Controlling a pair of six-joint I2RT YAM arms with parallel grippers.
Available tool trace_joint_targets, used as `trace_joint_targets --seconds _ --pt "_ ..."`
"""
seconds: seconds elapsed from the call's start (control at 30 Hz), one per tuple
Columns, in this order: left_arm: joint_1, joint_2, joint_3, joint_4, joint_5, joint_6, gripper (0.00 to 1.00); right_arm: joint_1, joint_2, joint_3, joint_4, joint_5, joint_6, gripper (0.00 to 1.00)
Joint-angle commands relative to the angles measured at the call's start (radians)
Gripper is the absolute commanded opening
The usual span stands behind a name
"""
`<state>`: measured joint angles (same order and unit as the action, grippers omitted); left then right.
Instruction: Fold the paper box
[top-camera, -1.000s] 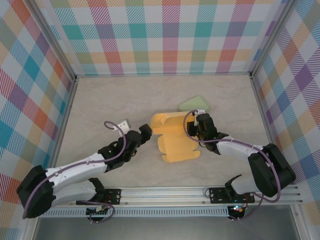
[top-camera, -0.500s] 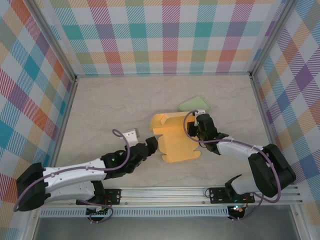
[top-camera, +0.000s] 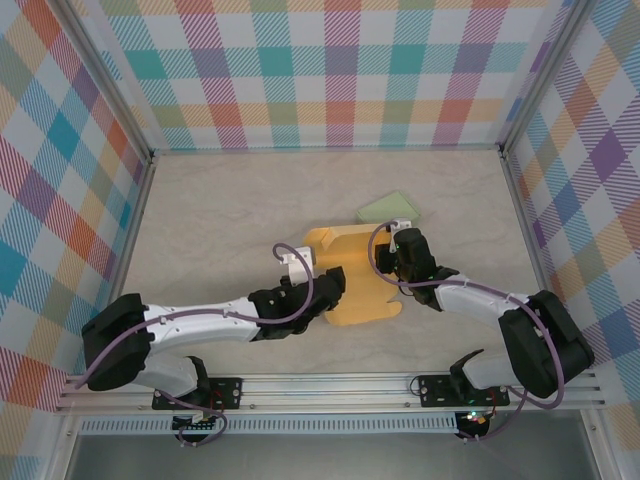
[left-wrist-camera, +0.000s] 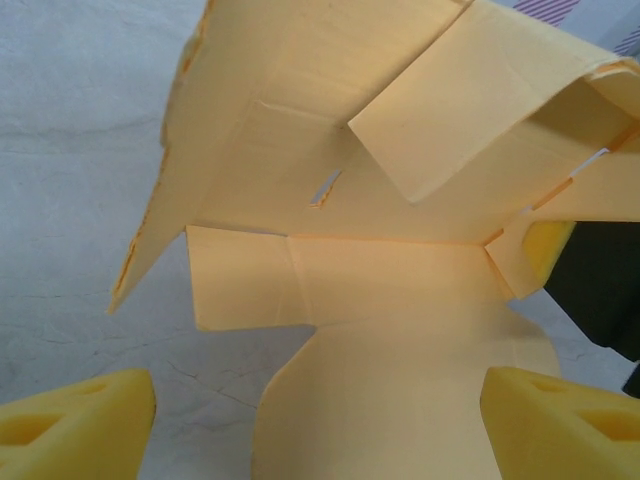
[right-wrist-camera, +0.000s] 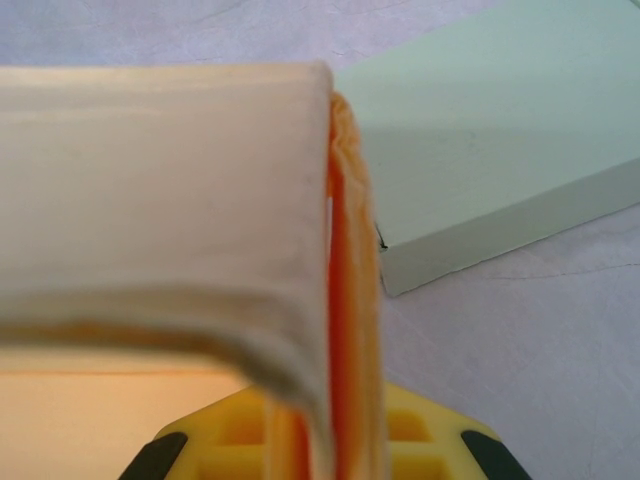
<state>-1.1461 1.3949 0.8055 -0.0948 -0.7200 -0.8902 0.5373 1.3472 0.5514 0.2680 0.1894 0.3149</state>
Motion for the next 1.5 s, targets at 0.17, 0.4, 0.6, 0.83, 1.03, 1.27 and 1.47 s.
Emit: trace_joint_targets --seconds 0.17,0.4,0.6,0.83,1.03,1.27,1.47 --pt "0.049 0.084 0.033 0.022 0.069 -0.034 0.85 0.001 -0.021 -0.01 0.022 -0.011 0.014 0.0" --pt "0.1 0.145 0.056 0.111 0.126 0.023 0.83 0.001 -0.022 -0.01 0.023 -0.017 0.015 0.0" --pt "0.1 0.184 0.127 0.118 0.132 0.099 0.78 0.002 -0.022 -0.008 0.023 -0.017 0.013 0.0" --pt "0.1 0.228 0.166 0.144 0.175 0.129 0.76 0.002 -0.013 -0.005 0.023 -0.016 0.013 0.0" --pt "0.104 0.262 0.192 0.154 0.163 0.153 0.72 0.003 -0.013 -0.004 0.022 -0.025 0.016 0.0" --pt "0.114 0.277 0.183 0.2 0.186 0.189 0.7 0.003 -0.009 -0.004 0.022 -0.03 0.016 0.0" --pt "0.107 0.14 0.112 0.211 0.278 0.281 0.75 0.003 -0.013 -0.003 0.017 -0.018 0.016 0.0"
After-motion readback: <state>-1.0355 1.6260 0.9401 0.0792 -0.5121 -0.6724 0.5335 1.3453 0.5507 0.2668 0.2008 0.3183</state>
